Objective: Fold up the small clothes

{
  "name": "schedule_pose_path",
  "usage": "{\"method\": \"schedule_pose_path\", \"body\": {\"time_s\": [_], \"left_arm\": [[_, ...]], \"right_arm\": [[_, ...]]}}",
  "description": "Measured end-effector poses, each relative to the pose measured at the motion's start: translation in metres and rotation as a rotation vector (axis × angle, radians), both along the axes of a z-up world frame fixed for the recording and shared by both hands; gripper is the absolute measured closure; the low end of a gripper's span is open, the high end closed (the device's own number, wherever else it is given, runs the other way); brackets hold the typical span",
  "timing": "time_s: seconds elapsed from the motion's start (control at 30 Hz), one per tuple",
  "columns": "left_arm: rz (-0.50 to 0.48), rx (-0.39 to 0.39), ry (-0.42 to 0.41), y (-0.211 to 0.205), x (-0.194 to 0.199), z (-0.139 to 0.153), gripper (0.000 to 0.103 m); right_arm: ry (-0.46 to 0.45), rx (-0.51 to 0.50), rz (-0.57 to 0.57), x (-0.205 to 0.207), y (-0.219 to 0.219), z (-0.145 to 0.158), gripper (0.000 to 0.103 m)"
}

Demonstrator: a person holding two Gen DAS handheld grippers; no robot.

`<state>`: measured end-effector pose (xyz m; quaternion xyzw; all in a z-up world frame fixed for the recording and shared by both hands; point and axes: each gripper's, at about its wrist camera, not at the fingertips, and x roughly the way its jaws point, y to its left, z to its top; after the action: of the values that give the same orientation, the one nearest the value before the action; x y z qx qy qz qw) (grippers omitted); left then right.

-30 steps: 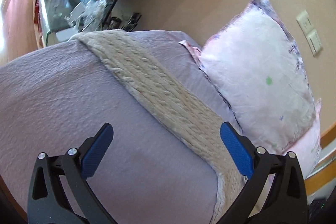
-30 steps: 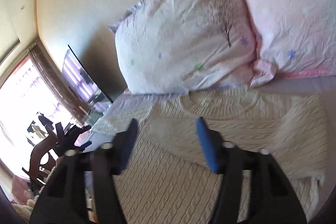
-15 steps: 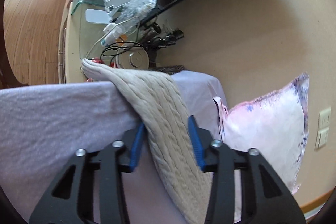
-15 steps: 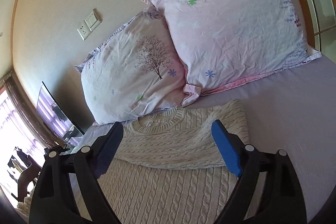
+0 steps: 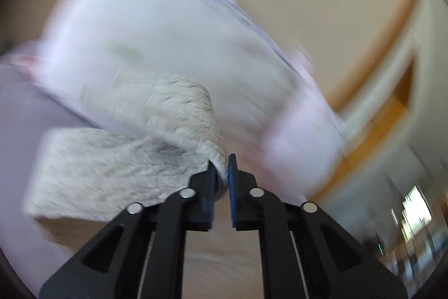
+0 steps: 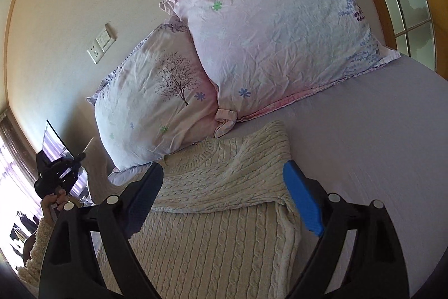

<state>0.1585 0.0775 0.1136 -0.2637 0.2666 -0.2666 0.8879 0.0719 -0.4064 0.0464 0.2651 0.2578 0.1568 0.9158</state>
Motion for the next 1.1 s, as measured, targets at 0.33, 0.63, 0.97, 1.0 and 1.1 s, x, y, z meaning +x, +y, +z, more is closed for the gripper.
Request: {"method": "schedule_pose_path", "body": {"time_s": [0.33,0.63,0.97,1.0,1.1], "left_arm": [[-0.263,0.088,0.048,-0.018,-0.087,-0.04,0.029],[-0.145,0.004,0.177,0.126,-0.253,-0.122,0.012],[-0.114,-0.055,0.354,0.101,-0.225,-0.195,0.014],[-0.115,-0.041,0.356,0.095,-0.22,-0.196,0.014],[-0.145,0.005,0.377,0.077,-0.212,-0.196,0.029]], "right_arm": [[0.016,0.062,0.121,-0.066,-0.038,-0.017,0.013],[0.254,0.111,0.543,-0.146,-0.027,-0.074,0.013],[0.399,0.234,0.616,-0.135,0.001,-0.134,0.039],[0.399,0.242,0.632,-0.135,0.006,-0.136,0.042],[0.392,0.229,0.662,-0.134,0.019,-0.14,0.069]]}}
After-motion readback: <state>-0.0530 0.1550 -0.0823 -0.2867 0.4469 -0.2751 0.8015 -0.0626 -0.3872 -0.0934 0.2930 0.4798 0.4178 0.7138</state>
